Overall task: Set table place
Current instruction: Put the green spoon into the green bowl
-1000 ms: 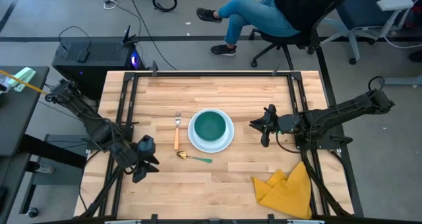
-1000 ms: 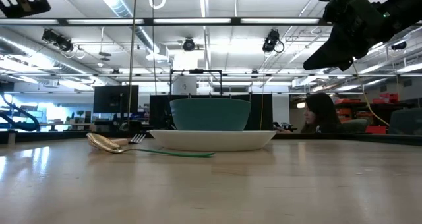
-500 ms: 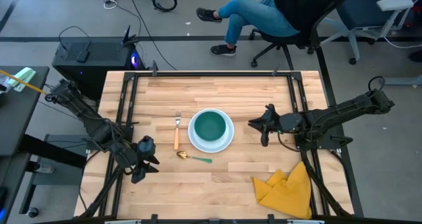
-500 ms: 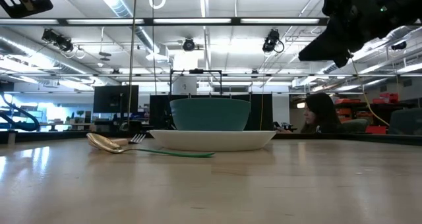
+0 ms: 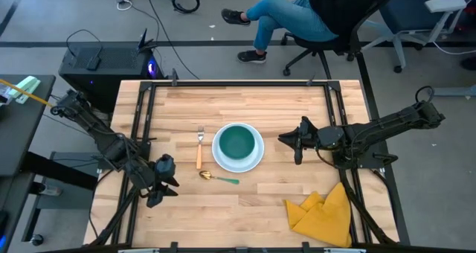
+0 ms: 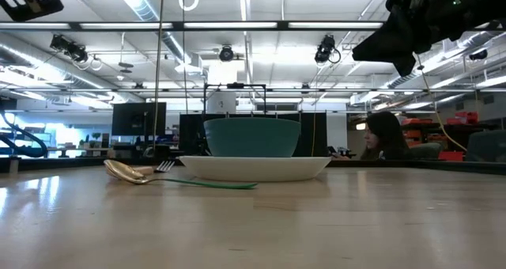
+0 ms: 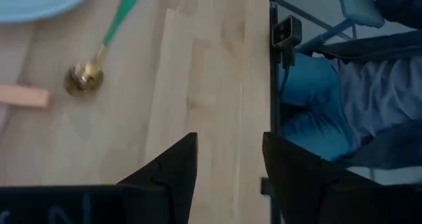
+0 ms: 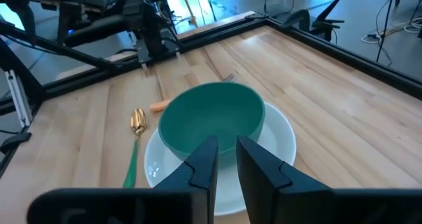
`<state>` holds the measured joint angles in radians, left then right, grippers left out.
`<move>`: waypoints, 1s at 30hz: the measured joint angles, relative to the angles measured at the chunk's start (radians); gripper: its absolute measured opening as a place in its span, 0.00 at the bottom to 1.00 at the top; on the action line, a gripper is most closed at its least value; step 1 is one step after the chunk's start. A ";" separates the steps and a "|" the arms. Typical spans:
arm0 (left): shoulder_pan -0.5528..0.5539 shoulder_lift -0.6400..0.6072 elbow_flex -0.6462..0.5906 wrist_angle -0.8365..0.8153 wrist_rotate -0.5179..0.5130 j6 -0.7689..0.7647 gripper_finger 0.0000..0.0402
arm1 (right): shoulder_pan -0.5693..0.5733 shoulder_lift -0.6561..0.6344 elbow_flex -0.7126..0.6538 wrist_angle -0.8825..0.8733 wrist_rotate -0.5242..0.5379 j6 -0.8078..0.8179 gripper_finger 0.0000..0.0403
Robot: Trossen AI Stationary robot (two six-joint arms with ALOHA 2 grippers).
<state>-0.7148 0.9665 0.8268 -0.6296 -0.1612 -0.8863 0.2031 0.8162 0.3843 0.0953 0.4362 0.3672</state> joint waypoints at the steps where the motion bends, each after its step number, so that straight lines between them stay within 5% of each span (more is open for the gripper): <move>1: -0.001 0.000 0.000 -0.002 0.005 -0.021 0.45 | 0.000 0.000 0.000 0.000 0.000 0.000 0.16; 9: 0.001 0.000 0.000 -0.001 -0.003 0.088 0.45 | 0.000 0.000 0.000 -0.001 0.000 -0.003 0.16; 15: 0.039 0.001 0.000 0.225 -0.074 0.538 0.44 | 0.000 0.000 0.000 -0.001 0.000 -0.003 0.16; 19: 0.115 0.022 0.002 0.482 0.078 0.839 0.45 | 0.000 0.000 0.000 -0.001 0.000 0.000 0.16; 30: 0.599 0.015 0.001 0.301 0.342 0.766 0.46 | 0.000 0.000 0.000 -0.002 0.000 0.000 0.16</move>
<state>-0.1157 0.9813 0.8280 -0.3282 0.1807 -0.1207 0.2031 0.8162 0.3843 0.0937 0.4362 0.3668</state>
